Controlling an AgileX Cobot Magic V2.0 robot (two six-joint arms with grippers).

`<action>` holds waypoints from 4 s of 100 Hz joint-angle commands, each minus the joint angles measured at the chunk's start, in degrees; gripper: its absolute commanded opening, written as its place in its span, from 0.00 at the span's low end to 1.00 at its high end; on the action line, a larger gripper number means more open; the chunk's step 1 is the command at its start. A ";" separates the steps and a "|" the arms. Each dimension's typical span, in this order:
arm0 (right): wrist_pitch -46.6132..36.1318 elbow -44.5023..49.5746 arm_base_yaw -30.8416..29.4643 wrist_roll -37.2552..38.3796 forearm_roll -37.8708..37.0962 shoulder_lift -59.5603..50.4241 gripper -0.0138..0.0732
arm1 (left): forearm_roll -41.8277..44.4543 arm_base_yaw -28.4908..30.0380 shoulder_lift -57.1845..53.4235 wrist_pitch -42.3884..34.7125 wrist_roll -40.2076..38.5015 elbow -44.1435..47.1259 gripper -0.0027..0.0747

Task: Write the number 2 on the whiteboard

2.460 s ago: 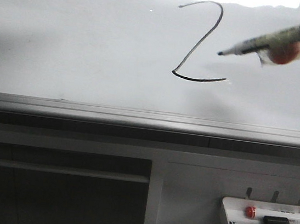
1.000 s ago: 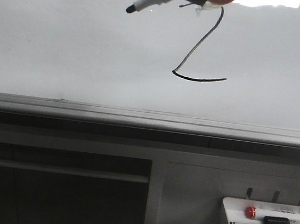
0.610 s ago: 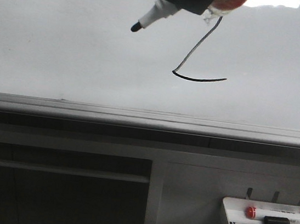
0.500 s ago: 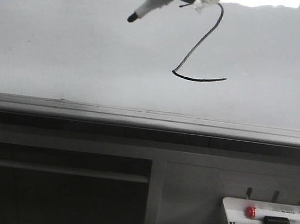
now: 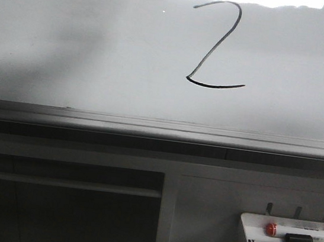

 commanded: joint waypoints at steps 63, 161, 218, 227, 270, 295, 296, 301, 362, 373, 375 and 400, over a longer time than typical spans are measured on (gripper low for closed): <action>0.65 -1.85 -0.37 0.68 3.07 -0.51 0.62 | 0.86 -0.47 17.84 -10.95 -9.93 -10.51 0.01; -14.23 -0.26 -0.46 3.78 2.13 -7.27 0.08 | 3.31 -0.47 -10.87 -1.21 13.25 2.35 0.19; -28.45 30.85 -0.46 -1.86 2.84 -43.94 0.08 | 5.64 -0.47 -45.94 7.35 14.22 20.56 0.01; -28.74 35.02 -0.46 -1.86 4.22 -49.04 0.08 | 3.79 -0.47 -51.79 7.35 14.22 24.60 0.01; -29.52 39.63 -0.46 -1.77 5.95 -51.95 0.08 | -0.71 -0.47 -60.96 3.96 14.22 27.51 0.01; -29.50 39.88 -0.46 -1.77 5.95 -51.95 0.08 | -0.71 -0.47 -60.96 3.96 14.22 27.80 0.01; -29.50 39.88 -0.46 -1.77 5.95 -51.95 0.08 | -0.71 -0.47 -60.96 3.96 14.22 27.80 0.01; -29.50 39.88 -0.46 -1.77 5.95 -51.95 0.08 | -0.71 -0.47 -60.96 3.96 14.22 27.80 0.01; -29.50 39.88 -0.46 -1.77 5.95 -51.95 0.08 | 8.68 0.06 -60.12 4.12 13.20 28.86 0.01; -29.50 39.88 -0.46 -1.77 5.95 -51.95 0.08 | 22.20 5.82 -58.10 2.15 -0.41 30.44 0.01; -29.50 39.88 -0.46 -1.77 5.95 -51.95 0.08 | 24.07 7.55 -57.62 2.02 -4.09 30.80 0.01; -29.50 39.88 -0.46 -1.77 5.95 -51.95 0.08 | 60.11 28.98 -57.65 4.73 -43.84 35.44 0.01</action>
